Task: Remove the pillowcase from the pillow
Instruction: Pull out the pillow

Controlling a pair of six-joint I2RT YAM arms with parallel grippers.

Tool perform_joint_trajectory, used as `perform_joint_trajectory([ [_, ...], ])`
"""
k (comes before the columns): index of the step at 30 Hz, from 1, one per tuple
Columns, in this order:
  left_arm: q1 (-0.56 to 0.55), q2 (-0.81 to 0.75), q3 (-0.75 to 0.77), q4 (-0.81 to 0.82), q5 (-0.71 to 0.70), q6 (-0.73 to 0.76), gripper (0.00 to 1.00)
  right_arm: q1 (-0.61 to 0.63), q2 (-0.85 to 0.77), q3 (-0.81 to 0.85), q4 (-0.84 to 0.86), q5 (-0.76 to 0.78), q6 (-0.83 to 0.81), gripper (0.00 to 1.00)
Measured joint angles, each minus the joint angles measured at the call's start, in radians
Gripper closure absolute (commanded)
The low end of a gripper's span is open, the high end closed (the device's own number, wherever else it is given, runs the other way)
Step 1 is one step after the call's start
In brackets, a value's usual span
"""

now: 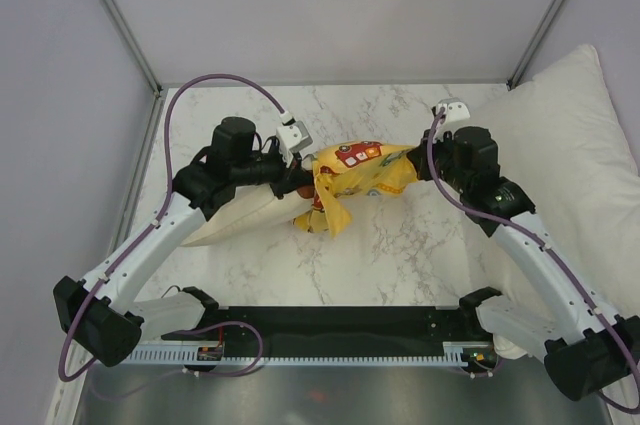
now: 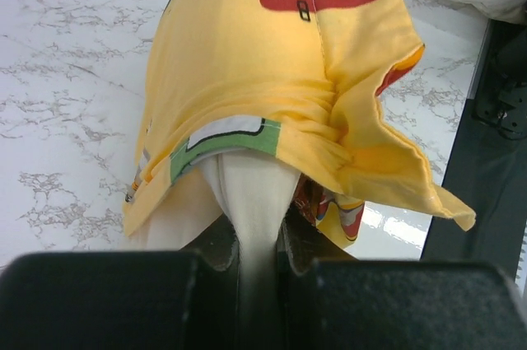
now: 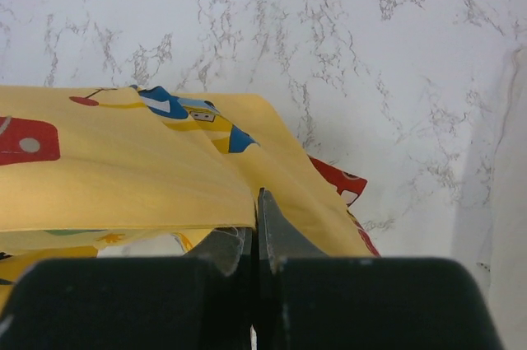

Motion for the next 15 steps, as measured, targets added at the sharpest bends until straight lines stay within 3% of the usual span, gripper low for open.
perform_joint_trajectory([
  [15, 0.001, 0.000, 0.000, 0.040, -0.010, 0.000, 0.98, -0.281, 0.086, 0.037, 0.006, -0.237, 0.024, 1.00],
])
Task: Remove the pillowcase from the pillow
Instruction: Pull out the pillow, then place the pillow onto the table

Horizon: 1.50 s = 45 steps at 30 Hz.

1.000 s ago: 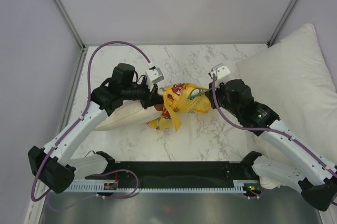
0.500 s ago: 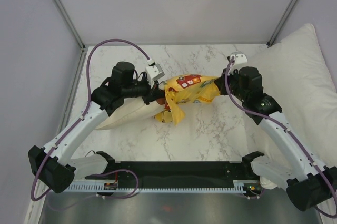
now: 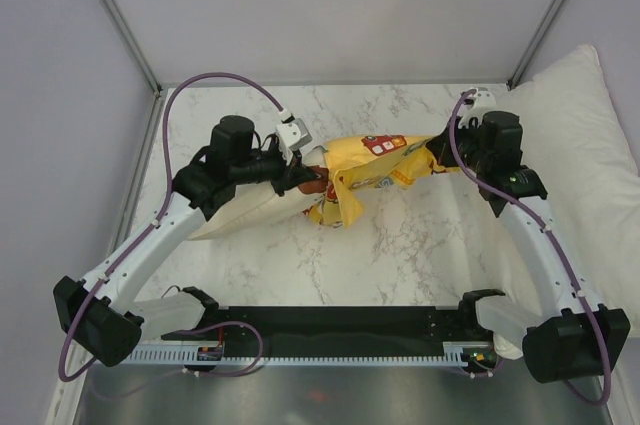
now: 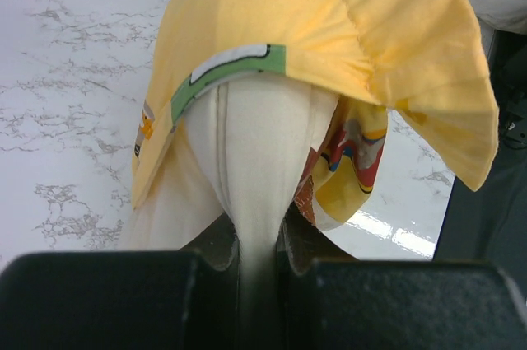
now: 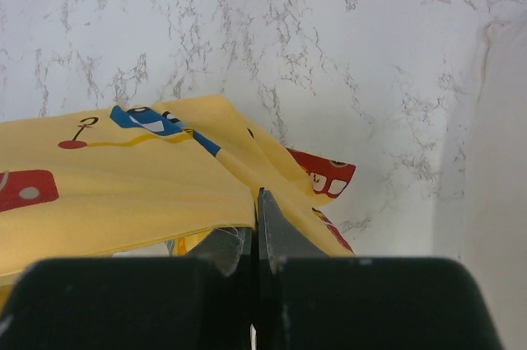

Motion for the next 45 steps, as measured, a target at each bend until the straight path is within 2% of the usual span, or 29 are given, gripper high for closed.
perform_joint_trajectory([
  [7, 0.002, 0.000, 0.000, 0.008, 0.000, 0.000, 0.98, -0.084, 0.043, 0.016, 0.000, -0.053, 0.016, 1.00],
  [23, 0.030, -0.009, 0.000, 0.004, 0.004, 0.000, 0.98, -0.219, 0.084, 0.019, 0.000, -0.065, 0.035, 1.00],
  [26, 0.042, -0.022, 0.000, -0.012, 0.003, 0.000, 0.98, -0.244, 0.092, 0.019, 0.002, -0.025, 0.035, 1.00],
  [29, 0.066, -0.043, 0.000, -0.057, -0.012, 0.000, 0.98, -0.298, 0.104, 0.021, 0.037, 0.085, 0.028, 1.00],
  [33, 0.113, -0.056, -0.004, -0.143, -0.095, 0.002, 0.98, -0.348, 0.109, 0.033, 0.081, 0.192, 0.024, 1.00],
  [39, 0.150, -0.071, -0.052, -0.172, -0.360, 0.000, 0.98, -0.343, 0.109, 0.036, 0.106, 0.201, 0.024, 1.00],
  [42, 0.153, -0.084, -0.062, -0.160, -0.484, -0.002, 0.98, -0.320, 0.109, 0.036, 0.109, 0.194, 0.024, 1.00],
  [45, 0.156, -0.082, -0.067, -0.144, -0.593, -0.006, 0.98, -0.223, 0.112, 0.039, 0.115, 0.202, 0.019, 1.00],
])
